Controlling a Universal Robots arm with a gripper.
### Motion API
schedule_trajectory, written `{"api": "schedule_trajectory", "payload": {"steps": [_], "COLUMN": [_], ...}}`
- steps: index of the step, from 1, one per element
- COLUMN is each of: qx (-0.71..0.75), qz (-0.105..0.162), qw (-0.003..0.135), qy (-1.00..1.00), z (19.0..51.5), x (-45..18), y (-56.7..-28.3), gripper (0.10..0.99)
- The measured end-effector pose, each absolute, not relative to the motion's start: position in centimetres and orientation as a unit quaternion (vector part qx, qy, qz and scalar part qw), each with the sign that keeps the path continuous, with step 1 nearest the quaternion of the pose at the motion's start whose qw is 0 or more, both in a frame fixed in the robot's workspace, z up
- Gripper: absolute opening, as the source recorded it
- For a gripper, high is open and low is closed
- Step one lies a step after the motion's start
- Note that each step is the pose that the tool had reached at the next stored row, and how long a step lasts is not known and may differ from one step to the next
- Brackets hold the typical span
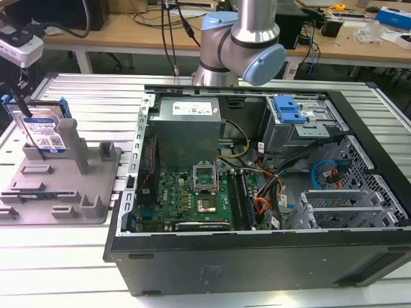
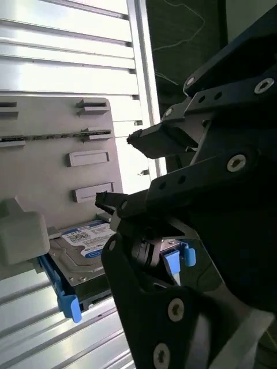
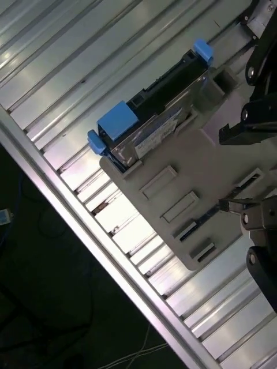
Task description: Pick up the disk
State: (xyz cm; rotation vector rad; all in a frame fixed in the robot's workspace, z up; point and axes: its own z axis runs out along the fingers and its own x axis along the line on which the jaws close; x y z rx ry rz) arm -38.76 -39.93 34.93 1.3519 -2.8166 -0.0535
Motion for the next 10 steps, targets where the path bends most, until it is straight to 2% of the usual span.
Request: {"api": "schedule_trajectory", "payload": {"steps": [1,2,10], "qx": [0.441,0.451,0.518], "qz": [-0.017,-0.017,-0.016], "qw": [0.009,0.009,0.01], "qy": [-0.897,-0.892,-0.855], "z": [34.93,34.94,34.93], "x": [-38.74,-38.7,-38.51], "y": [-39.93,-39.93,-39.93], "gripper": [0.494,0.557,0.557]}}
